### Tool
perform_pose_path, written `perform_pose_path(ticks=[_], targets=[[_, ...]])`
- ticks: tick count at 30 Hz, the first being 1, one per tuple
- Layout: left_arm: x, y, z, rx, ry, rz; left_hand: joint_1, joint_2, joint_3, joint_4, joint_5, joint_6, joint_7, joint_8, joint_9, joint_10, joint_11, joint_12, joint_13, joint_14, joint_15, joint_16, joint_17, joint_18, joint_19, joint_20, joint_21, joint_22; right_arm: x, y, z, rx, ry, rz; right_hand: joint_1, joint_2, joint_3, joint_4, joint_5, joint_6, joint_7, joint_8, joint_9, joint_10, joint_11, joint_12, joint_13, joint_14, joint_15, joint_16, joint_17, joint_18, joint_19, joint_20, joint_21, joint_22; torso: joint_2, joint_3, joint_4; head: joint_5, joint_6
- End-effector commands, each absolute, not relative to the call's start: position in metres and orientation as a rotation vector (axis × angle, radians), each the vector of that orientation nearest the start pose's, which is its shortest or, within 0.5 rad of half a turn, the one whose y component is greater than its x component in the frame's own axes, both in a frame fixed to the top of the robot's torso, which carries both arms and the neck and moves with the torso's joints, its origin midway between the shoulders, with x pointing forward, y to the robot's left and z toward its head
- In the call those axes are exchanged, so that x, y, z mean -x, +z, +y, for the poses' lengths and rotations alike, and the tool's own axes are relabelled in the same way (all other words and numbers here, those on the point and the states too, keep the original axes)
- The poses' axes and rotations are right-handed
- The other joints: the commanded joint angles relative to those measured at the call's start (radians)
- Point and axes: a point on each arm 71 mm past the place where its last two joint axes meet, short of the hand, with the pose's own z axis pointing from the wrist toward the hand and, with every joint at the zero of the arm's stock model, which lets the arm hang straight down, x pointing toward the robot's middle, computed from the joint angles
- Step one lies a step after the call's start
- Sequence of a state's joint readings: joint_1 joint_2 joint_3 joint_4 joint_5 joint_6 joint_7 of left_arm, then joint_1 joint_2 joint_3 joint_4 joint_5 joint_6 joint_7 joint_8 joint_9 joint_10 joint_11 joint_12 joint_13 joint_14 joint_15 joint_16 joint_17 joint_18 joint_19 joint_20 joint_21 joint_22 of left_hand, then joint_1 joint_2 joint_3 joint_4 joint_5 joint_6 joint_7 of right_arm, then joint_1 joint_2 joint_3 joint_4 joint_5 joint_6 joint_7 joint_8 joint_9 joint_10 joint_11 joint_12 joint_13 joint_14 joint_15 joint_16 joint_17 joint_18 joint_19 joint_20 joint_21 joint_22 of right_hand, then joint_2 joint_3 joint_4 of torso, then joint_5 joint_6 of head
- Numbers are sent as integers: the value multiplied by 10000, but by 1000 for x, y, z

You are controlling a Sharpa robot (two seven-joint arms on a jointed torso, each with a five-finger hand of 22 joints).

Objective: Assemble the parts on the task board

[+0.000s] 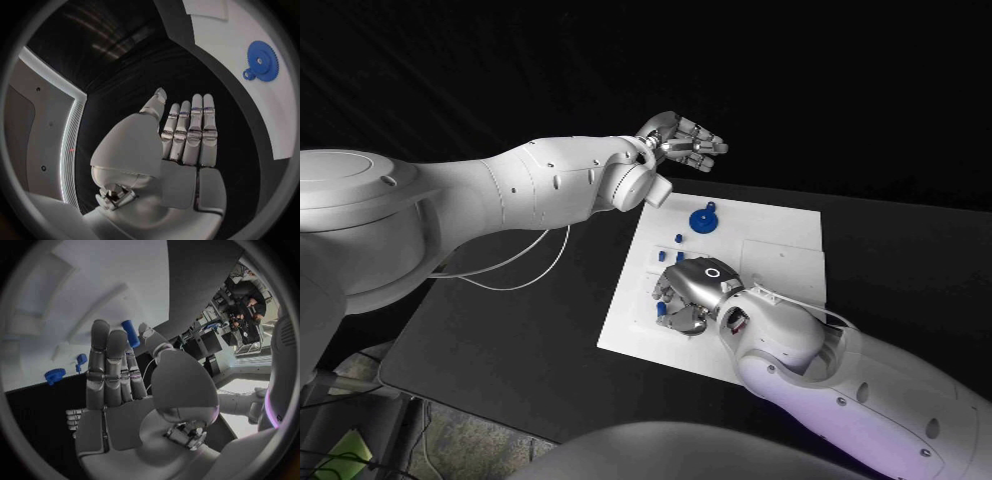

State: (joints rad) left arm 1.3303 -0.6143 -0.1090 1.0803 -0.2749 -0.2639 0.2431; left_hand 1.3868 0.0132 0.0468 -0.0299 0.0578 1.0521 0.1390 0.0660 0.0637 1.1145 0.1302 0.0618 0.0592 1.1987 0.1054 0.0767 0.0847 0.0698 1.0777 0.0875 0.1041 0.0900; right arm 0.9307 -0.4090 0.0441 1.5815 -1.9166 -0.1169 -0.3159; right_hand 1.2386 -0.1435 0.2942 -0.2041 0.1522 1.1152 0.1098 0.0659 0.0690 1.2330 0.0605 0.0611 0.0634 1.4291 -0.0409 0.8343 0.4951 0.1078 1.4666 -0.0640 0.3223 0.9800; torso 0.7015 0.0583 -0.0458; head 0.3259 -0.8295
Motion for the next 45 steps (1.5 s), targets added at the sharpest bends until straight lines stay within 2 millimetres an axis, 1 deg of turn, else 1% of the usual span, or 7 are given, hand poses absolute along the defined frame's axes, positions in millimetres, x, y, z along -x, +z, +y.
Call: perform_pose_path(ticks=[1,7,18,27,33,40,45], targets=[[-578,-157,219,8172,-12251,15175,-14,57,-18,-33,-10,-60,-12,-32,-7,-83,3,-9,-1,-52,22,-41,-6,-110,-27,51,56,-11,-380,-241,24,5714,8216,16683,59,65,36,-9,18,64,-41,-30,-1,43,-13,-21,-6,31,26,52,1,151,244,27,-5,23,-2,-4,7,11,6],[-578,-157,220,8185,-12234,15194,-14,57,-18,-33,-10,-60,-12,-32,-7,-83,3,-9,-1,-52,22,-41,-6,-110,-27,51,56,-11,-380,-238,18,5320,8511,16500,-102,-151,-351,98,279,-128,-11,-23,-6,-7,8,-6,8,42,34,47,-10,151,260,37,-20,35,-4,-4,-4,-2,22],[-576,-157,229,8197,-12163,15043,-6,27,-47,-35,-16,-102,1,-34,-8,-62,-5,-3,0,-36,16,-31,-2,-109,-28,52,65,-29,-398,-210,-35,3148,9645,16513,378,103,-3135,2096,835,-362,33,-29,-24,286,-41,-13,32,107,-4,78,-53,150,355,12,-37,-62,-41,24,-72,-329,335],[-573,-160,247,8269,-12121,14819,12,69,43,15,-2,-115,-32,-30,-6,567,-195,-17,-6,231,-113,24,37,-136,116,-64,160,2,-436,-189,-120,69,10046,18074,291,764,-3051,2089,1723,475,-413,-34,231,2643,-861,1051,2685,158,-537,123,250,-274,385,-530,166,-46,-202,97,-225,-888,796],[-570,-165,257,8403,-12354,14707,-6,64,78,39,-4,-125,-31,-33,-7,624,-214,-20,-7,295,-136,7,52,-162,136,-96,185,8,-448,-189,-166,-1597,9266,19265,-81,974,-2942,2200,1715,879,-720,13,1758,720,-1084,5625,8347,-43,-665,1087,1559,-461,325,-667,541,285,-312,162,-314,-1157,907],[-563,-168,267,8270,-12875,14331,-10,-61,121,-36,4,-164,-75,-31,-6,965,-335,-27,-9,559,-238,-21,90,-170,300,-201,328,66,-452,-196,-204,-3236,7332,20533,-95,587,-2553,2445,2558,785,-902,-21,4656,1355,-1211,10063,12276,-52,-712,2433,4276,-462,336,-710,1790,1241,-397,251,-435,-1488,841],[-559,-170,272,8388,-13113,14188,-86,-98,88,-18,6,-172,-82,-31,-5,991,-338,-28,-9,613,-247,-43,93,-171,326,-211,358,76,-447,-205,-215,-3633,5925,21918,-615,740,-2788,2757,2430,619,-884,-17,5024,1496,-1153,10103,12485,52,-690,2500,4767,-440,370,-687,2073,1509,-423,277,-471,-1673,753]])
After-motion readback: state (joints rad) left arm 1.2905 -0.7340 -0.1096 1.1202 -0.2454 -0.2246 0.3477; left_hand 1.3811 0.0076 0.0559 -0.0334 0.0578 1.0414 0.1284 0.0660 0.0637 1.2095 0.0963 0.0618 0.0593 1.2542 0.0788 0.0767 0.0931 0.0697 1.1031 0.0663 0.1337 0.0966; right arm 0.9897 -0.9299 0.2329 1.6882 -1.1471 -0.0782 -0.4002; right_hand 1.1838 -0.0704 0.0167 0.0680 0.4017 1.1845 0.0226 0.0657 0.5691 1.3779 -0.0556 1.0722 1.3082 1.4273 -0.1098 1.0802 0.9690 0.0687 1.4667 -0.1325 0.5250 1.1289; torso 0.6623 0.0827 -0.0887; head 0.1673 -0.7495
